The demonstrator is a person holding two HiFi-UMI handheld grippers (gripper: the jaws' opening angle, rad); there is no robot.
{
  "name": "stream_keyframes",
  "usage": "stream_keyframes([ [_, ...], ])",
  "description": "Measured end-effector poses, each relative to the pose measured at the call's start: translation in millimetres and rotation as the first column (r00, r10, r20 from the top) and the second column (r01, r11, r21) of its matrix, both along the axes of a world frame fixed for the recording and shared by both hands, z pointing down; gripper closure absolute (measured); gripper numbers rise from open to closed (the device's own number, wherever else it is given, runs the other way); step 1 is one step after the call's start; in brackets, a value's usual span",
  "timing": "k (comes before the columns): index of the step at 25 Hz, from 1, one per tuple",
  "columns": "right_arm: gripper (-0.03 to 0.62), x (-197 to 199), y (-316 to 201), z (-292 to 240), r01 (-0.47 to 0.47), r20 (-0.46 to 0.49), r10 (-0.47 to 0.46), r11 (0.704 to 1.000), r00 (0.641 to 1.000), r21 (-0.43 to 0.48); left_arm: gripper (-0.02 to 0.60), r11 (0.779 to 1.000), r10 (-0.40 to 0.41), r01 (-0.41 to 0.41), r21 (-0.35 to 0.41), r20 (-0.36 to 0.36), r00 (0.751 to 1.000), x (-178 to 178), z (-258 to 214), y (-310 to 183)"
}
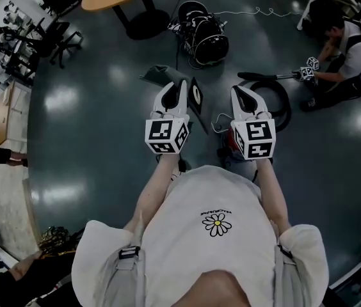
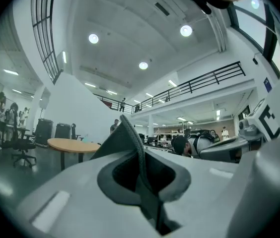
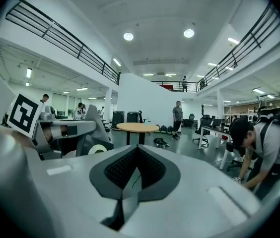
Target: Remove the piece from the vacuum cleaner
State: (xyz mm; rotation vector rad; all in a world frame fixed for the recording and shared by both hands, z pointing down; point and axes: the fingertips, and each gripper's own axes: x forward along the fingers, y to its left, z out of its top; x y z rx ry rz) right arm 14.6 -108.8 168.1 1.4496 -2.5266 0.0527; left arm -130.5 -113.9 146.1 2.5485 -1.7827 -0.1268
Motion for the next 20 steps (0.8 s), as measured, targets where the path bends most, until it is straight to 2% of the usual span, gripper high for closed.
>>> stream_keyframes([
  [3, 0.57, 5.7, -2.8, -9.3, -0.003, 0.0, 0.003, 1.0, 1.0, 0.015, 0.574, 1.0, 0.009, -0.008, 0.02, -0.017, 1.0, 5.9, -14.9, -7.8],
  [15, 0.571, 35.2, -3.9, 4.1, -0.054, 0.012, 0.054, 0.999, 0.998, -0.005, 0.572, 0.986, 0.157, -0.158, -0.048, -0.024, 0.987, 60.4, 6.1, -9.7],
  [20, 0.571, 38.1, 6.1, 6.8, -0.054, 0.019, 0.054, 0.999, 0.998, -0.006, 0.571, 0.987, 0.16, -0.161, -0.032, -0.007, 0.987, 70.1, 3.3, 4.5],
])
